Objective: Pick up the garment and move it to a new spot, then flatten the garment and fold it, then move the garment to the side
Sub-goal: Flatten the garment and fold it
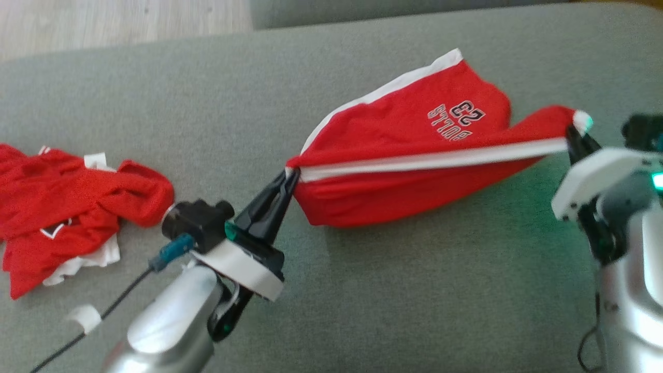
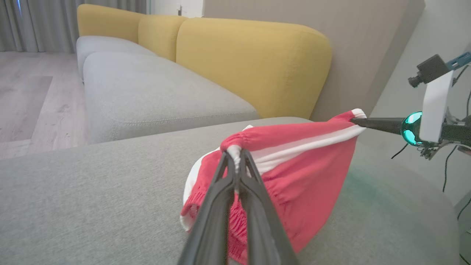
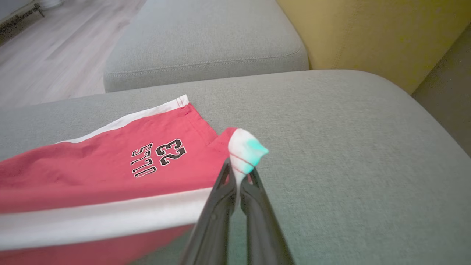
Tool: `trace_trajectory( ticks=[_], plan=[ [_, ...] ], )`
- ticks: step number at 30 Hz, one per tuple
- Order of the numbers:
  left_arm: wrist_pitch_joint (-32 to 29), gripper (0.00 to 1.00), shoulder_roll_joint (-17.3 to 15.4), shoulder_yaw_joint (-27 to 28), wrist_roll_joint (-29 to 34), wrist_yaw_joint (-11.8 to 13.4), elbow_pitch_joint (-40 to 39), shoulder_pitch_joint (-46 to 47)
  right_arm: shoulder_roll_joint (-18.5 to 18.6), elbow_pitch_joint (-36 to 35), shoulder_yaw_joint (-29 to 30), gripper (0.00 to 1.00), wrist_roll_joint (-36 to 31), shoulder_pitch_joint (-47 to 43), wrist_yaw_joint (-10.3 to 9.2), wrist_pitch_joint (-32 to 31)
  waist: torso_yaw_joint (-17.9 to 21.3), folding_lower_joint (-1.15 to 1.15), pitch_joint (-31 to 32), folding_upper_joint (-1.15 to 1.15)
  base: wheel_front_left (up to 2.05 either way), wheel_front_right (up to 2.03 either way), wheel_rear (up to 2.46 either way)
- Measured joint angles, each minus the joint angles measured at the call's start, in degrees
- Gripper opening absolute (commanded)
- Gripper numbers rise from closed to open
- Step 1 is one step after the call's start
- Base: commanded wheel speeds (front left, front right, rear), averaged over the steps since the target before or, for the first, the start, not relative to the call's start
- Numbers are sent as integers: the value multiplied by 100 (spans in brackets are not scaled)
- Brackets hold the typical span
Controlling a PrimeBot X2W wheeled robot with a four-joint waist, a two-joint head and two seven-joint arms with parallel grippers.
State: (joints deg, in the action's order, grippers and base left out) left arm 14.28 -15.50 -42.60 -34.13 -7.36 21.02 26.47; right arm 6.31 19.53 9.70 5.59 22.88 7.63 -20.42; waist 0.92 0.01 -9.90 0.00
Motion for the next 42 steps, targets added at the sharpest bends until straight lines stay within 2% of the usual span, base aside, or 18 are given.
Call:
trace_trajectory(
  ticks=[5, 12, 26, 27, 28, 29, 30, 37, 42],
  plan=[
    [-9, 0, 75, -34, -24, -22, 365, 389, -52, 172, -9, 0, -288, 563, -1, -298, -118, 0, -294, 0, 0, 0, 0],
    [-8, 0, 278, -346, -244, -22, 849, 1055, -30, 826, -13, 0, -683, 1327, -1, -361, -344, 0, -652, 0, 0, 0, 0],
    [1, 0, 523, -699, -571, -22, 1356, 1679, 60, 2056, 156, 0, -1280, 2234, -1, 101, -646, -1, -1079, 0, 0, 0, 0],
    [1, 0, 536, -699, -578, -22, 1378, 1678, 65, 2097, 153, 60, -1300, 2263, -1, 201, -660, -1, -1090, 0, 0, 0, 0],
    [1, 35, 544, -692, -583, -22, 1400, 1678, 64, 2159, 171, 100, -1319, 2295, -1, 264, -674, -1, -1098, 0, 0, 0, 0],
    [2, 75, 549, -672, -583, -22, 1419, 1677, 64, 2237, 188, 100, -1324, 2338, -1, 305, -686, -1, -1104, 0, 0, 0, 0],
    [2, 100, 555, -637, -581, -22, 1445, 1677, 64, 2287, 209, 100, -1322, 2374, -1, 388, -696, -1, -1107, 0, 0, 0, 0],
    [18, 100, 593, -214, -460, -22, 1589, 1650, 67, 2605, 349, 100, -1314, 2544, -2, 1112, -696, -1, -991, 0, 0, 0, 0],
    [18, 100, 610, 169, -288, -22, 1568, 1496, 138, 2541, 168, 100, -1080, 2543, -2, 1828, -648, -1, -828, 0, 0, 0, 0]
  ],
)
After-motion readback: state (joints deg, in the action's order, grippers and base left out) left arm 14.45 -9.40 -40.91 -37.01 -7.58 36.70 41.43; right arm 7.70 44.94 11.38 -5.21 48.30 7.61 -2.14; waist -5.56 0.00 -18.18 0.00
